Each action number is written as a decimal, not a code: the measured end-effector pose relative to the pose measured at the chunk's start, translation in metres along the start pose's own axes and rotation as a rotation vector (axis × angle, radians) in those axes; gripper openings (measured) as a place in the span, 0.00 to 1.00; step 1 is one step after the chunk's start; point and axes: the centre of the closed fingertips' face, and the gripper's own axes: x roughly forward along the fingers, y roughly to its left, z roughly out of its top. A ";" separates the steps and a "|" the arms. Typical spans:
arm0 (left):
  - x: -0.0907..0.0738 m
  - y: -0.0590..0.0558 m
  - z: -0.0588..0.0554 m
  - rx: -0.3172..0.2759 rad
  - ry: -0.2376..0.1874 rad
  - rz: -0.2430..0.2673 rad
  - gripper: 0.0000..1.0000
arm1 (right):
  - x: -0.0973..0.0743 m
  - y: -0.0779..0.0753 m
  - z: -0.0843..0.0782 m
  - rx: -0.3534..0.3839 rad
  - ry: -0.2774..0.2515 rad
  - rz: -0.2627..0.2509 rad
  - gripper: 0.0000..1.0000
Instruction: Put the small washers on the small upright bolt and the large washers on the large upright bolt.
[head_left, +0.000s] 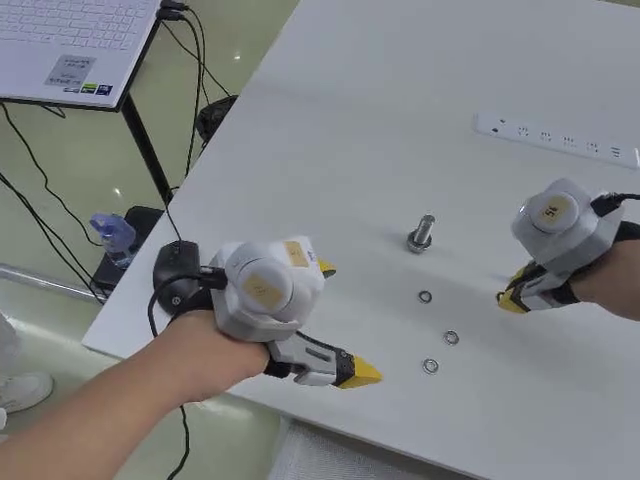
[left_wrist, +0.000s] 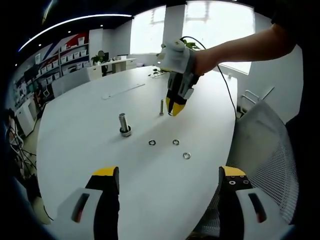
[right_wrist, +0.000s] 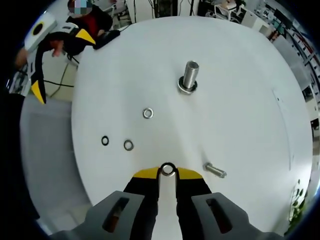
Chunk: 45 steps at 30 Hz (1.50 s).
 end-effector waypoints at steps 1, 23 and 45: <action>0.000 -0.001 0.000 -0.007 0.004 -0.005 0.80 | -0.001 -0.001 -0.002 0.002 0.001 -0.001 0.12; 0.009 0.002 -0.001 0.018 0.021 0.001 0.83 | -0.026 -0.047 -0.024 0.048 0.004 -0.054 0.12; 0.009 0.004 -0.008 0.014 0.035 -0.010 0.94 | -0.021 -0.066 -0.003 0.026 -0.011 -0.062 0.12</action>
